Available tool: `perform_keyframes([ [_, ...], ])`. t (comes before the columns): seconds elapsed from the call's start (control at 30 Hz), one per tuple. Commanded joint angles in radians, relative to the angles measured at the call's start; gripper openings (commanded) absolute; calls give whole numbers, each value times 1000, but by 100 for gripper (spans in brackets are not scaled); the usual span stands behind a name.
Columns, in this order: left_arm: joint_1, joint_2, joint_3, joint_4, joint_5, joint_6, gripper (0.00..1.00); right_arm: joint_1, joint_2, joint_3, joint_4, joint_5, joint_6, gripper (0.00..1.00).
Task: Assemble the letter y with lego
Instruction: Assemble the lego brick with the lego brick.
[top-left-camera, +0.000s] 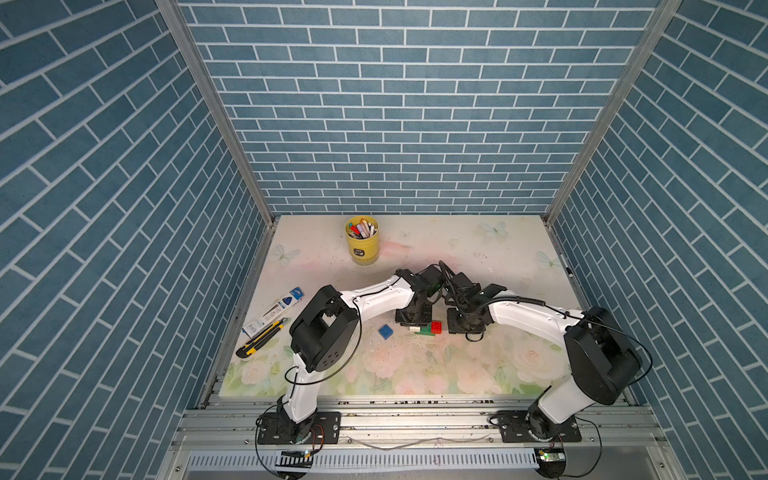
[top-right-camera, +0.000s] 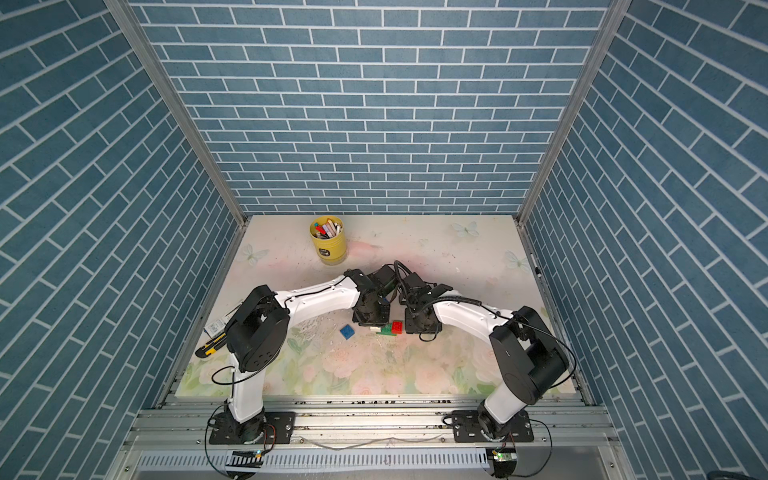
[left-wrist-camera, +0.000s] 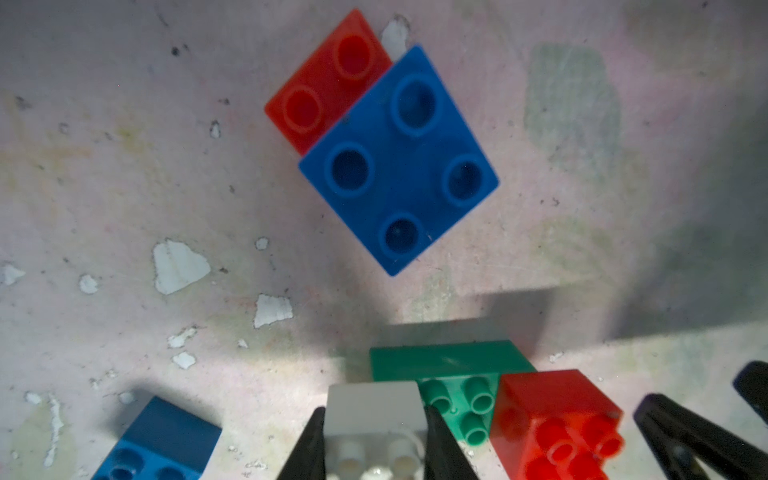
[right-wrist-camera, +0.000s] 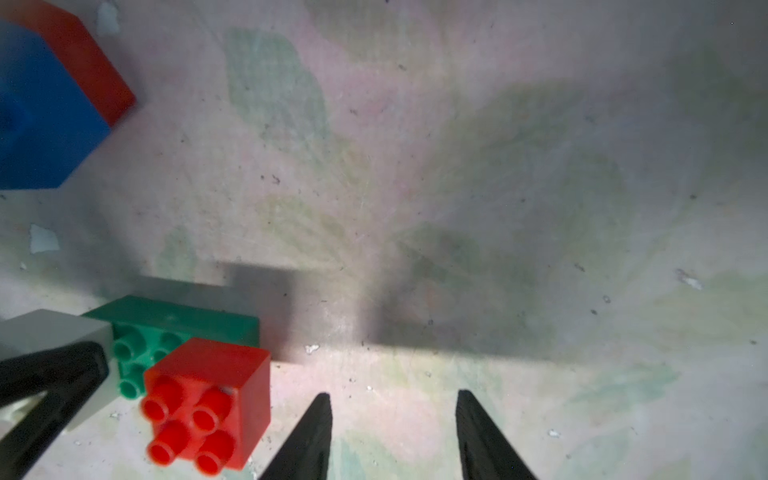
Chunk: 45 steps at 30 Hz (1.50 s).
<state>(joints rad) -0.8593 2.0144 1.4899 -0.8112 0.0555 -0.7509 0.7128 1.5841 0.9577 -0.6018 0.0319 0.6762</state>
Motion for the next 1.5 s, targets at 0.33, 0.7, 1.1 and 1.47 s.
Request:
perform_keyframes([
  [0.33, -35, 115, -5, -61, -106, 34, 0, -13, -48, 5, -17, 41, 33, 51],
  [0.7, -42, 62, 32, -76, -122, 88, 33, -18, -79, -5, -33, 52, 42, 51],
  [1.1, -43, -27, 27, -71, -112, 116, 50, -18, -92, -2, -44, 55, 45, 51],
  [1.47, -43, -150, 4, -66, -90, 149, 52, -22, -141, 0, -56, 42, -4, 55],
])
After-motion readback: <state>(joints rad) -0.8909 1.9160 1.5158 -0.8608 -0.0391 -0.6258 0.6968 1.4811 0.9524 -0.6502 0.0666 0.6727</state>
